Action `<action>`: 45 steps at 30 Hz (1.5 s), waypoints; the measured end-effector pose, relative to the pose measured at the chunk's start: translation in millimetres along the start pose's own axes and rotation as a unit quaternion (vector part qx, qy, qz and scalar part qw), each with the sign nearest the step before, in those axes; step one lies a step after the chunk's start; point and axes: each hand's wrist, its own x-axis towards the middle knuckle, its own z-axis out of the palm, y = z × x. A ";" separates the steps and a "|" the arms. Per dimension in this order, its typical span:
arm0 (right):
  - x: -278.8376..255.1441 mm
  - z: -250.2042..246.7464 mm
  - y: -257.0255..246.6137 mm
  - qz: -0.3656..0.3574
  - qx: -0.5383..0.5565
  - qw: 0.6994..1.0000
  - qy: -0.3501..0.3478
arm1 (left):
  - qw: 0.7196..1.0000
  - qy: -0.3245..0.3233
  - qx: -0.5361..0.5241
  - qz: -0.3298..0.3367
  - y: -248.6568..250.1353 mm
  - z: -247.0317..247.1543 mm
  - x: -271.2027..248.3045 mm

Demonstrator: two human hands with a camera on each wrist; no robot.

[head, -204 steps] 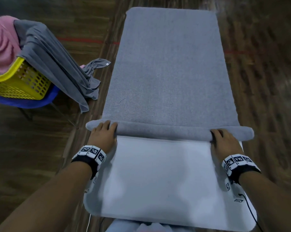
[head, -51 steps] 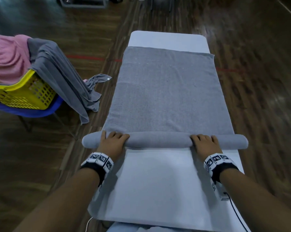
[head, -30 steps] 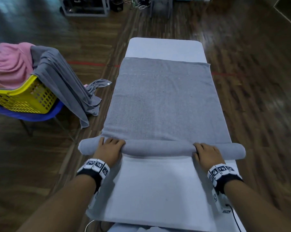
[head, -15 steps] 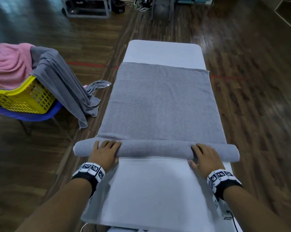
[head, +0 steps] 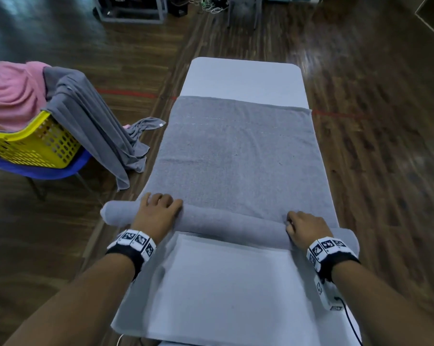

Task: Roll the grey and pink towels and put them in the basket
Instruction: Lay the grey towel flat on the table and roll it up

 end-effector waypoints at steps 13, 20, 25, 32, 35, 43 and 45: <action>-5.4 -7.1 3.2 -0.003 0.097 0.989 -0.109 | 0.995 -0.092 -0.032 -0.030 4.8 3.4 7.6; -0.3 -10.9 5.4 -0.041 0.085 0.994 0.046 | 0.989 -0.112 -0.094 -0.028 -8.2 0.5 17.4; -38.1 18.2 -21.3 -0.073 0.027 0.991 0.106 | 0.992 0.095 -0.077 0.027 5.8 22.4 -28.0; -33.8 17.5 -33.9 -0.014 0.033 0.994 0.102 | 0.995 -0.021 -0.092 0.023 3.7 18.8 -34.5; -10.6 0.1 -34.8 0.024 0.029 0.999 0.027 | 0.991 -0.093 -0.077 0.054 -17.4 3.7 -2.6; 3.1 -1.7 -54.2 0.080 0.014 0.988 0.128 | 0.995 0.056 -0.047 0.065 -32.1 -12.0 20.0; -11.0 12.3 -58.8 0.047 0.019 0.983 0.178 | 0.993 0.076 -0.044 0.076 -28.5 3.6 1.0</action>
